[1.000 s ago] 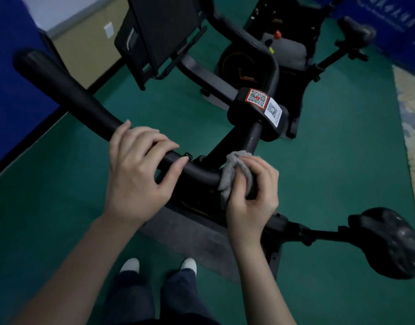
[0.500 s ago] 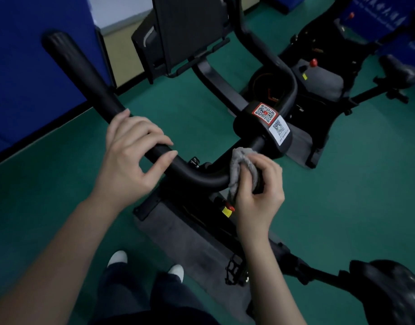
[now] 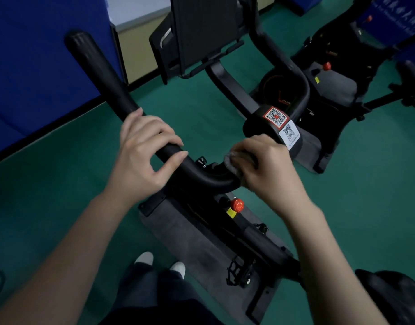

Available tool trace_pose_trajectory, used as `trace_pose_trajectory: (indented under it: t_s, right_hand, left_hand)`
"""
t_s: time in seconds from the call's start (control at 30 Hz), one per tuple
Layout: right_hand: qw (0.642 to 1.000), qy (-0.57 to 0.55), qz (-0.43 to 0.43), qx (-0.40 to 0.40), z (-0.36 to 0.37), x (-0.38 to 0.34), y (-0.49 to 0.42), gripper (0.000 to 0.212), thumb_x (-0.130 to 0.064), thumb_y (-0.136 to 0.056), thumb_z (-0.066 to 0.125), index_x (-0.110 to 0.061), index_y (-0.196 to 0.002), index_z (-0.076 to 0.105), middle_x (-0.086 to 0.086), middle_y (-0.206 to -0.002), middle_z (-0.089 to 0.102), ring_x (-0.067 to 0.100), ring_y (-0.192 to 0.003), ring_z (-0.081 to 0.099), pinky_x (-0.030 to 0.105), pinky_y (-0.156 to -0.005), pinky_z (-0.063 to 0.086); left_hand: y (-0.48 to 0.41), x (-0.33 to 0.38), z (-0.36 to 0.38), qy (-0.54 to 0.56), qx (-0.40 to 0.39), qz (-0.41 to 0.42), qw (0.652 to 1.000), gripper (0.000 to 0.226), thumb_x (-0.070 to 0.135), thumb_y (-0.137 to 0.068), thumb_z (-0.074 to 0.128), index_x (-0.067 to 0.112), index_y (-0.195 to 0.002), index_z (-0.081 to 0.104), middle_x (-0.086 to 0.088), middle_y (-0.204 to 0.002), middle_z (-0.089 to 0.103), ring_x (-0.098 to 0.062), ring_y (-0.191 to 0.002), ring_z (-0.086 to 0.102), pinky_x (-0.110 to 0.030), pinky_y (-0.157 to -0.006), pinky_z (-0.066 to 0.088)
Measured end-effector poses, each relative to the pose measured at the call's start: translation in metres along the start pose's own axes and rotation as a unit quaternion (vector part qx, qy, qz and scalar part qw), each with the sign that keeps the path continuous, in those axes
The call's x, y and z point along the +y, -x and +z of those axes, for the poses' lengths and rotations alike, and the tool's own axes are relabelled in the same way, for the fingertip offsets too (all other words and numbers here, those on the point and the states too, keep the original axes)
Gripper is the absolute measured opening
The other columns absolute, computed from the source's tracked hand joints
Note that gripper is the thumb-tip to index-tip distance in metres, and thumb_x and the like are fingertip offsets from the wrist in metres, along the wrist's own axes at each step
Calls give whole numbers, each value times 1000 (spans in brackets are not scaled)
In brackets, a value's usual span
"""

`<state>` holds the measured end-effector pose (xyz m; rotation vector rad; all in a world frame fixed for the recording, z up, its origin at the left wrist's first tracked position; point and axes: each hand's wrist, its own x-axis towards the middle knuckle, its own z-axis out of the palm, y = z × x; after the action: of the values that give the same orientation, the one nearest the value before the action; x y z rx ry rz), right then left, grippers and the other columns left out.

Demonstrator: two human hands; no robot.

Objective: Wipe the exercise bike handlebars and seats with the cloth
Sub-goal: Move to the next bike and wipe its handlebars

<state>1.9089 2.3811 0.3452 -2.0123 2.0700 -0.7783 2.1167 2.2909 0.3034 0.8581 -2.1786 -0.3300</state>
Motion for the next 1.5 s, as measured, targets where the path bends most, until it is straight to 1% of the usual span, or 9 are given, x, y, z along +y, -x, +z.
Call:
trace_pose_trajectory:
  t_s: [0.1,0.3,0.47,0.67,0.9,1.03,1.23,1.37,1.5]
  right_hand:
    - [996,74,-21,-38,-9,9,-24,19,-12,-77,50,-2,-74,66,11,-72,61,30,-76,54,39,-66,43]
    - [979,173,-9,-104,-11,7,-39,12,-8,-72,51,-3,-69,62,11,-68,63,34,-69,58,29,-59,35]
    - [974,138,45,-174,-4,-25,-32,13,-11,-79,58,-14,-85,69,3,-83,71,28,-82,63,33,-73,47]
    - [979,0,144,-147,16,-45,-25,7,-16,-85,63,-16,-88,69,5,-92,73,24,-95,66,39,-86,52]
    - [958,-149,241,-45,31,-64,-34,7,-17,-86,65,-20,-80,67,-10,-73,67,1,-73,61,11,-66,45]
    - [962,-145,227,-29,38,-72,-41,7,-17,-88,63,-19,-82,65,-7,-77,67,5,-74,61,8,-63,41]
    - [978,-12,127,-164,12,-46,-22,8,-13,-89,60,-15,-92,67,-1,-87,69,18,-89,64,26,-77,47]
    - [994,-3,82,-78,5,-24,-9,5,-12,-89,63,-9,-91,66,4,-85,69,20,-84,64,30,-75,48]
    - [991,6,104,82,10,-6,-3,9,-13,-91,59,-6,-89,65,6,-83,64,17,-79,56,18,-71,38]
  left_hand:
    - [-1,-1,-1,0,-5,7,1000,26,34,-88,59,10,-84,69,-2,-86,62,-21,-95,56,-36,-113,17]
    - [0,-3,-3,4,-9,15,1000,25,32,-88,60,9,-85,69,-2,-88,62,-21,-98,54,-35,-112,18]
    - [0,-4,-3,6,-16,16,1000,27,35,-89,58,10,-86,69,-2,-88,62,-21,-99,54,-37,-112,19]
    - [0,-5,-4,8,-22,16,1000,28,36,-90,55,11,-87,68,-2,-89,61,-22,-99,54,-38,-112,20]
    - [1,-11,-8,13,-44,38,998,31,37,-91,52,10,-96,67,-4,-98,62,-24,-104,54,-39,-112,20]
    - [2,-15,-10,2,-57,51,997,34,36,-91,51,7,-102,65,-6,-104,63,-22,-109,51,-38,-113,19]
    - [1,-15,-11,-10,-60,58,996,33,37,-93,49,9,-100,66,-4,-102,63,-21,-109,52,-36,-115,16]
    - [1,-15,-10,-12,-62,61,996,34,37,-93,48,9,-100,66,-4,-102,63,-21,-109,51,-36,-114,16]
    - [1,-15,-12,-12,-65,62,996,33,37,-93,50,9,-101,66,-4,-102,63,-22,-109,51,-36,-114,15]
